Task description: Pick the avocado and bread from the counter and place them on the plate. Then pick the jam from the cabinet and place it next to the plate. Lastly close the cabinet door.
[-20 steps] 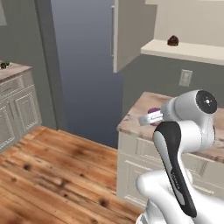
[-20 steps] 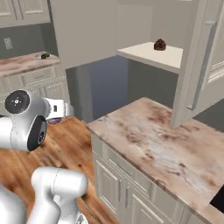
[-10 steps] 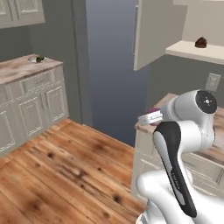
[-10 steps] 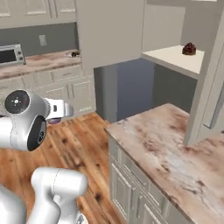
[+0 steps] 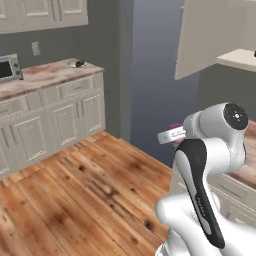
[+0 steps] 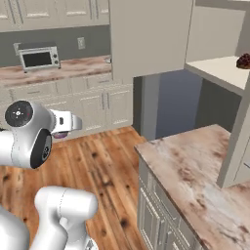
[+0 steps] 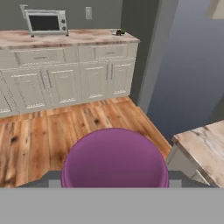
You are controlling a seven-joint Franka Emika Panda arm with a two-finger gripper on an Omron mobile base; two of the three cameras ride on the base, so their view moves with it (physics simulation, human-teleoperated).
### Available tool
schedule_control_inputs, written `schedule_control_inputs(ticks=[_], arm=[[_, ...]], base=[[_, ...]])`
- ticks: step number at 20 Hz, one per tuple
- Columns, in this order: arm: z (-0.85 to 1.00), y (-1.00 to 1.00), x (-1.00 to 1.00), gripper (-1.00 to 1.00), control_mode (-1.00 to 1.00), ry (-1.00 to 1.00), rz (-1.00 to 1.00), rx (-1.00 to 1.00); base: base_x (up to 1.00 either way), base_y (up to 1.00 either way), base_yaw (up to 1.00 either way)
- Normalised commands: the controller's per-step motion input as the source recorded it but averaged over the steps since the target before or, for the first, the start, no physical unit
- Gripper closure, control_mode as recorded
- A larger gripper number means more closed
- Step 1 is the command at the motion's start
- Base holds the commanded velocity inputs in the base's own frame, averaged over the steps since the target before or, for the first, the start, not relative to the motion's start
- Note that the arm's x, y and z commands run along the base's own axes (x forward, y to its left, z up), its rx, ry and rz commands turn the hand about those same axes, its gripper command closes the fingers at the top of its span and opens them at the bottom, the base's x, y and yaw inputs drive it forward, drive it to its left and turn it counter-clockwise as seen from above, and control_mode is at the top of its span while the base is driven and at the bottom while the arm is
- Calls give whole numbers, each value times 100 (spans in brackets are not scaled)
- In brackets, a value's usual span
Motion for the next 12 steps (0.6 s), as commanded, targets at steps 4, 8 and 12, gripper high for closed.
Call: schedule_control_inputs(ticks=[4, 8, 12], arm=[[0, 0, 0, 100, 100, 0, 0, 0], [0, 0, 0, 100, 100, 0, 0, 0], [0, 0, 0, 100, 100, 0, 0, 0]], base=[[9, 0, 33], [15, 0, 34], [23, 0, 33]])
